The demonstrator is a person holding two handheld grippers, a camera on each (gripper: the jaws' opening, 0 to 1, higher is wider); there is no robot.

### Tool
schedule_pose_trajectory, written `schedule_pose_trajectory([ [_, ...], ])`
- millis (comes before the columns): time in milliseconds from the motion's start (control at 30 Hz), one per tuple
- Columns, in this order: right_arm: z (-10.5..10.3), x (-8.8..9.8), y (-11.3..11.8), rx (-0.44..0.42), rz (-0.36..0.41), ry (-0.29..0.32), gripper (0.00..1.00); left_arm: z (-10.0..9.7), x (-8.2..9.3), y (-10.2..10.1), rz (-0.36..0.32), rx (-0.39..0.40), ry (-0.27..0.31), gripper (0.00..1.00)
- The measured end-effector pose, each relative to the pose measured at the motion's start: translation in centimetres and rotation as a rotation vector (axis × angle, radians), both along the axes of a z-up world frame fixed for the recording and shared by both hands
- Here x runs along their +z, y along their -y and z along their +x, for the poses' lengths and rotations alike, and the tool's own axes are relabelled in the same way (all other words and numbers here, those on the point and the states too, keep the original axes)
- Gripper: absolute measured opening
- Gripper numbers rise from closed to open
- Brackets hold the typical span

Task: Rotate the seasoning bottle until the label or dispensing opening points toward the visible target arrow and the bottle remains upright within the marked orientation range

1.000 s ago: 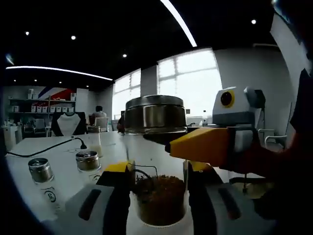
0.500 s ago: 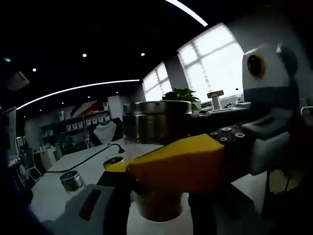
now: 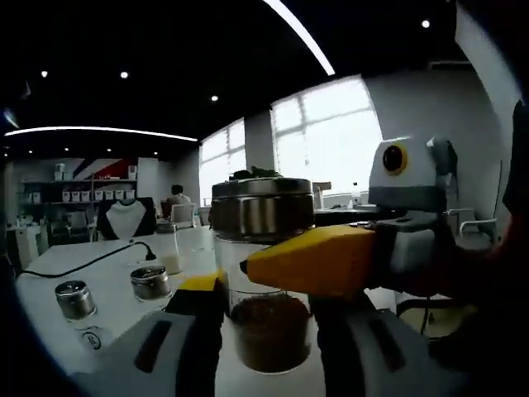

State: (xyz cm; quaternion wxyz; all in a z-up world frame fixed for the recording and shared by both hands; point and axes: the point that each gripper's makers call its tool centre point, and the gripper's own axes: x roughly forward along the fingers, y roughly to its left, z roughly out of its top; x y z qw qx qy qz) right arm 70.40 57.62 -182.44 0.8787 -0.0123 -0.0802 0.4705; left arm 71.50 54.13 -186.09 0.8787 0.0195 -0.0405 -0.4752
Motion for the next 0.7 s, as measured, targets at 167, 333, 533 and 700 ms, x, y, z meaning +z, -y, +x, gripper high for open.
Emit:
schedule_pose_trajectory([
  [167, -1.7, 1.0, -0.2, 0.131, 0.058, 0.006, 0.37, -1.8, 0.6, -0.1, -0.045, -0.134, -0.028, 0.44],
  [333, -1.9, 1.0, -0.1, 0.166, 0.089, -0.014, 0.37, -1.9, 0.4, 0.2, -0.048, -0.141, -0.039, 0.44],
  [533, 0.4, 0.1, 0.7, 0.025, 0.047, -0.028, 0.37, 1.0, -0.3, -0.7, 0.112, 0.116, 0.059, 0.44],
  [700, 1.8, -0.1, 1.0, -0.088, 0.115, -0.095, 0.37, 2.2, -0.6, -0.8, 0.177, 0.272, 0.127, 0.44],
])
